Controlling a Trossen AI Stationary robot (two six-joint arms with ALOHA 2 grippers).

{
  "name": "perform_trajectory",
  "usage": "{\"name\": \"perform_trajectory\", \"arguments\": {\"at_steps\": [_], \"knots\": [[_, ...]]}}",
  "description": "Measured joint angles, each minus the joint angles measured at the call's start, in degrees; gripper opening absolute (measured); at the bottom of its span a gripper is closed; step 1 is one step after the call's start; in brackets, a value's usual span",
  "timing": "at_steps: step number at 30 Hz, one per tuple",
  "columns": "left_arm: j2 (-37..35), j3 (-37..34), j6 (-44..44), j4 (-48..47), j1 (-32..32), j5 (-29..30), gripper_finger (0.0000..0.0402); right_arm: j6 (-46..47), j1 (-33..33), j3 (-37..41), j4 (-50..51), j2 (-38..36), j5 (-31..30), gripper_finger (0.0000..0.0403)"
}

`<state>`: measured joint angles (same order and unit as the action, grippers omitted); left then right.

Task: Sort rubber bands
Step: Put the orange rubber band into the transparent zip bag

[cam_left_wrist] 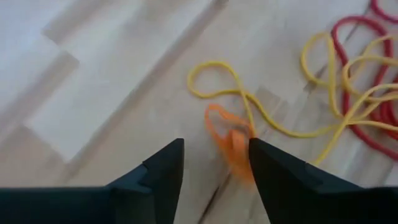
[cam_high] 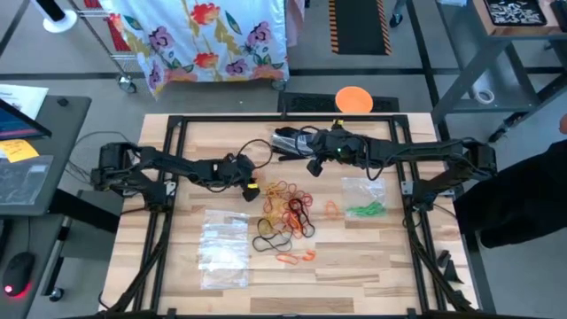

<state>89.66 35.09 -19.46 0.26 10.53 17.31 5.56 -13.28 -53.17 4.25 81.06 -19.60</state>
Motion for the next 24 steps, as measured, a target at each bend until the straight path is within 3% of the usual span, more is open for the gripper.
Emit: {"name": "perform_trajectory", "arguments": {"at_steps": [8, 10, 13, 15, 24], "knots": [[2.6, 0.3, 2.2, 1.8, 0.3, -0.9, 0.0166, 0.0, 0.2, 0.0, 0.3, 0.0, 0.1, 0.0], [1.8, 1.0, 3.2, -0.6, 0.3, -1.1, 0.0137, 0.0, 0.1, 0.0, 0.2, 0.0, 0.1, 0.0], [-0.2, 1.5, 4.8, -5.0, 0.3, -2.0, 0.0058, 0.0, 0.1, 0.0, 0.3, 0.0, 0.1, 0.0], [-1.9, 1.7, 5.7, -6.7, 0.2, -2.0, 0.0017, 0.0, 0.2, 0.0, 0.2, 0.0, 0.1, 0.0], [-19.0, 1.8, 10.4, -5.3, -1.2, -2.1, 0.0004, 0.5, 0.1, 0.0, -0.1, 0.0, 0.2, 0.0]]}}
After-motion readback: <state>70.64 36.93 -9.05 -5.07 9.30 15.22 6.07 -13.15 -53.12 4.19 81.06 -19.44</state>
